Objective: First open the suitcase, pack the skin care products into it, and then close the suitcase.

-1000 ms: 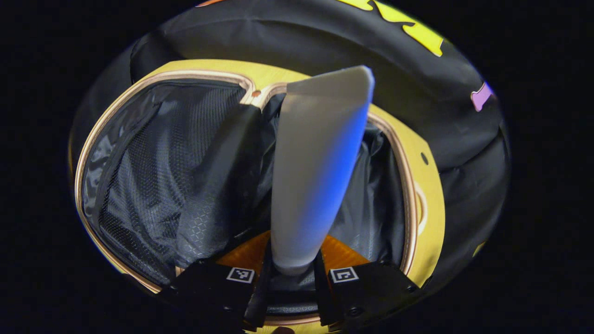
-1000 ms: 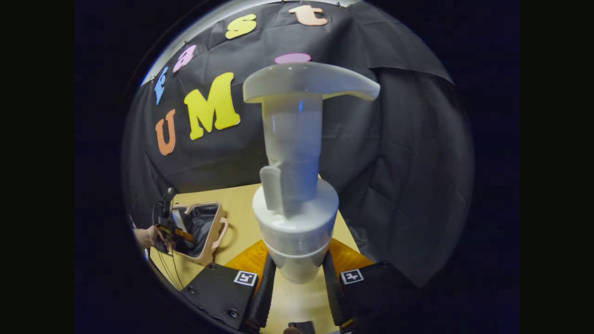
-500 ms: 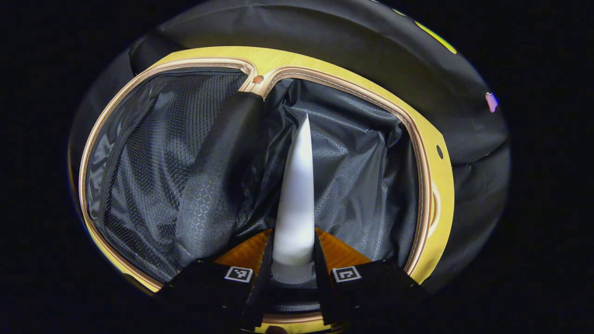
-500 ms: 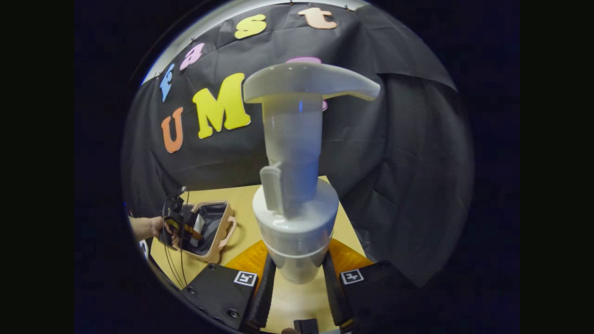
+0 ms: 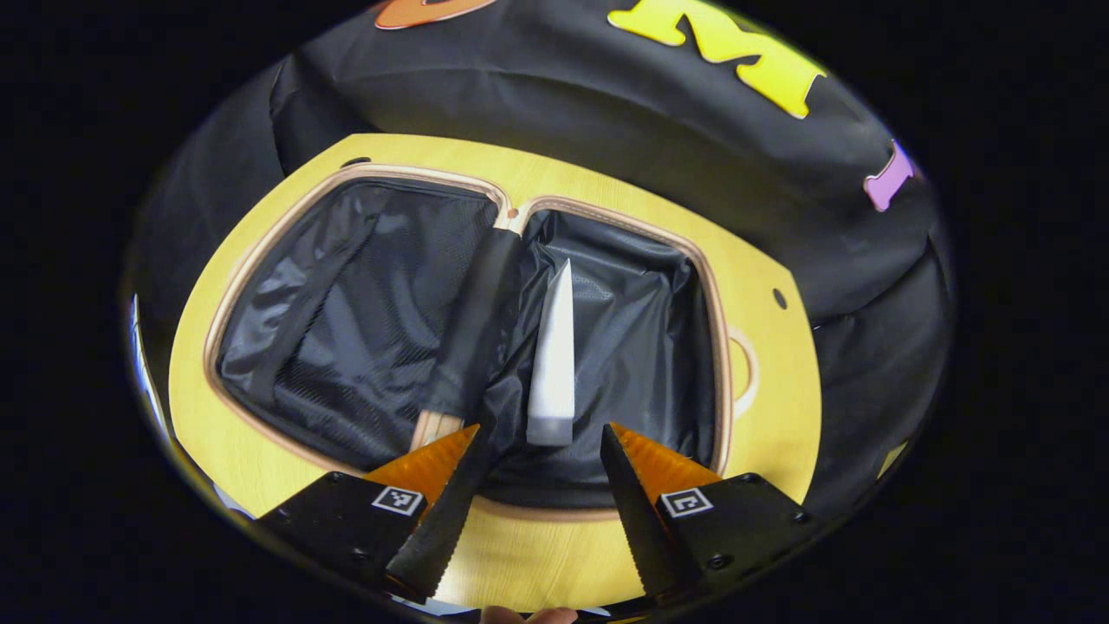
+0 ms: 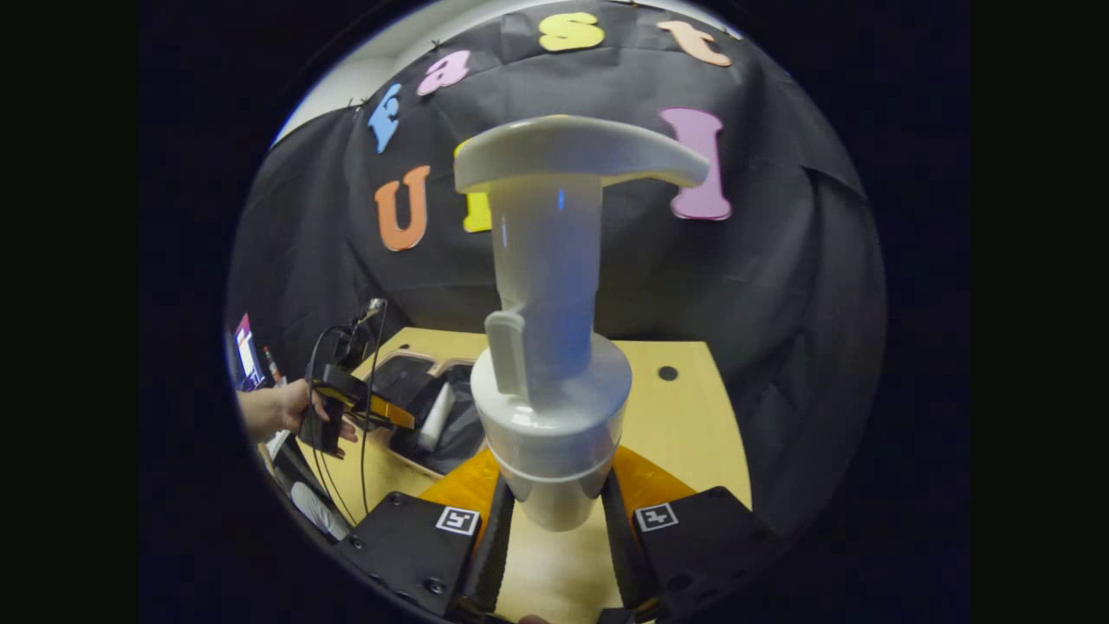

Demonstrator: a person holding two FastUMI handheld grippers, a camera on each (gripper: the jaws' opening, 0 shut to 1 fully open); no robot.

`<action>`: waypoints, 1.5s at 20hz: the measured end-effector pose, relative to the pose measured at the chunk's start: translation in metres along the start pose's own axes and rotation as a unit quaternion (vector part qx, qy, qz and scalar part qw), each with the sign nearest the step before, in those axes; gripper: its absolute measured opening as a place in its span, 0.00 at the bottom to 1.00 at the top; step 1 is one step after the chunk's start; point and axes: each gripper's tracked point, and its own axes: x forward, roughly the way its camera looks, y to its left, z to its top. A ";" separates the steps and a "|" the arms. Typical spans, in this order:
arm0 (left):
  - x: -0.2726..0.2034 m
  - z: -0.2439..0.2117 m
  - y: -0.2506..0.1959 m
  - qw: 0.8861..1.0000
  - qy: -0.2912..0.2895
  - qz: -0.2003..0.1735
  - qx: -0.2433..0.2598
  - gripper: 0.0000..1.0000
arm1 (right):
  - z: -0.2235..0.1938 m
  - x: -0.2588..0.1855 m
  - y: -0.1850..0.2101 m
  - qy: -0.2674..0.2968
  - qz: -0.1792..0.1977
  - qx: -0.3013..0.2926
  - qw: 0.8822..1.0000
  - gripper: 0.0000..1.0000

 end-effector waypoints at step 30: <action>-0.172 -0.096 0.133 0.981 -0.179 0.001 -0.071 0.87 | -0.152 0.301 0.141 0.356 -0.054 0.029 0.933 0.48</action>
